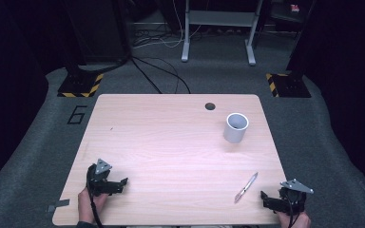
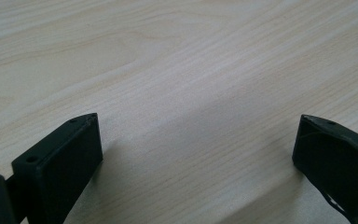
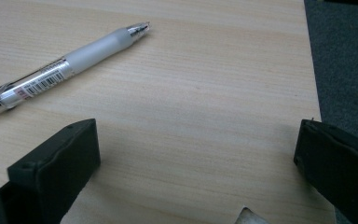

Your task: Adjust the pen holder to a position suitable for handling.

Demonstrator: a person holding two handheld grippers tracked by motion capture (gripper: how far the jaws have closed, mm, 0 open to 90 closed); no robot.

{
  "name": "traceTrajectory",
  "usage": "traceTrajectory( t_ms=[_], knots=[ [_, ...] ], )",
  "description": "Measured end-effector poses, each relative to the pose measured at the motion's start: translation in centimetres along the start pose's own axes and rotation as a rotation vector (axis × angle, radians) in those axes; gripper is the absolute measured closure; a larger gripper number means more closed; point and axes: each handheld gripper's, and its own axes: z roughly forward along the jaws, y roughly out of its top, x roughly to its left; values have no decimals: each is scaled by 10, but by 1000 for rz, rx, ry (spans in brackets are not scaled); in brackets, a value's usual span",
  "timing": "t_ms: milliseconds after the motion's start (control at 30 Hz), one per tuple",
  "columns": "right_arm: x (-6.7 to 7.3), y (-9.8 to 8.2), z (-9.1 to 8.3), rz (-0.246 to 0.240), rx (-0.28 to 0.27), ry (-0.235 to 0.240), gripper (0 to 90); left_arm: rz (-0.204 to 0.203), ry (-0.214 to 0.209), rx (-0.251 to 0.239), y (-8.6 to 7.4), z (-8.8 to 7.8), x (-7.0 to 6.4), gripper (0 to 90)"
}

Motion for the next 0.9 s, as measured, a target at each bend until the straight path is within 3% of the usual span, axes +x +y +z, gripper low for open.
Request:
traceTrajectory(
  t_ms=[233, 533, 900],
  knots=[
    [-2, 15, -7, 13, 17, 46, 0, -4, 1, -1, 0, 0, 0, 13],
    [-1, 57, -16, -33, -16, 91, 0, -13, -1, -3, 0, 0, -1, 13],
    [8, 101, -12, -97, -49, 125, 0, -15, 0, -5, 0, 1, -1, 13]
  ],
)
